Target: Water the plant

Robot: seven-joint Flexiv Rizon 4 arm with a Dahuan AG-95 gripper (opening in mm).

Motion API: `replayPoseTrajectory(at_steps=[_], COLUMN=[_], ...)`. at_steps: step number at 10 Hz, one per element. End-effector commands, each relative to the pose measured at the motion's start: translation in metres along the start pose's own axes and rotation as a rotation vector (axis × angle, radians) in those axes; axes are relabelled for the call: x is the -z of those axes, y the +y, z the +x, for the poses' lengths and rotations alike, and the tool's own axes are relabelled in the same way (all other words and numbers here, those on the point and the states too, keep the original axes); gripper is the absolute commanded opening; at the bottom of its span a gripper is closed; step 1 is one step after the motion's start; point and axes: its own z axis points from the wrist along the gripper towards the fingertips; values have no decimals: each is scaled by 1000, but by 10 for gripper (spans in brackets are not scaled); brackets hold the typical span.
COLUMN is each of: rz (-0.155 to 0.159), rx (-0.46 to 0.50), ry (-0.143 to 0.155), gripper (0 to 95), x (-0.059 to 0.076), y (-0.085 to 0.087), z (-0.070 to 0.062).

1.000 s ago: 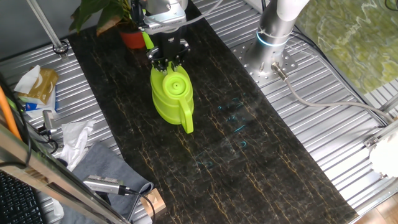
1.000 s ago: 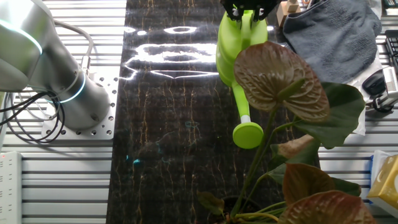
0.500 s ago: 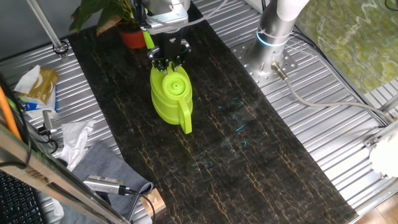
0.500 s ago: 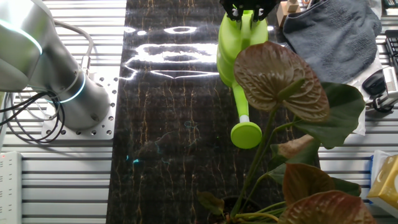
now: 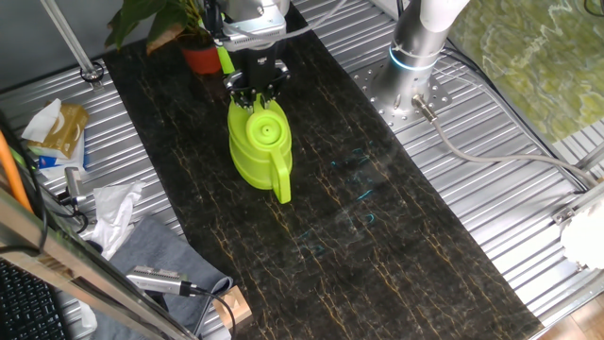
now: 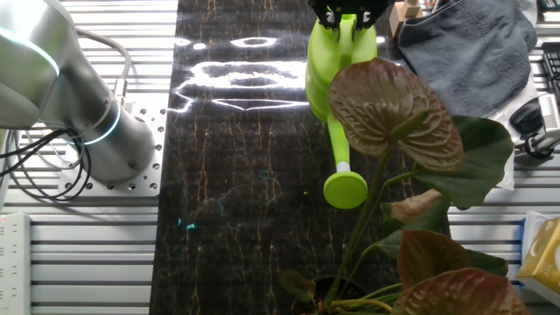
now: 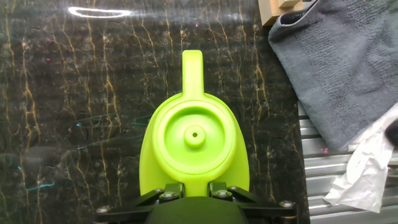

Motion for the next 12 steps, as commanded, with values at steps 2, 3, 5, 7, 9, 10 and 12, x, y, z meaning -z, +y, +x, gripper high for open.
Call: replayPoseTrajectory(at_steps=[2,3,5,7,9,10,12], rz=[-3,-3,-4,-5,-6,-8,-8], rx=[13,16,31,45,53,62,82], ry=[-6,-6,-12,-24,-23,-23,-16], gripper=[0,0,0,0,0,0,0], x=[1,1,1,1,1,1,1], y=[0,0,0,0,0,0,0], z=[0,0,0,0,0,0,0])
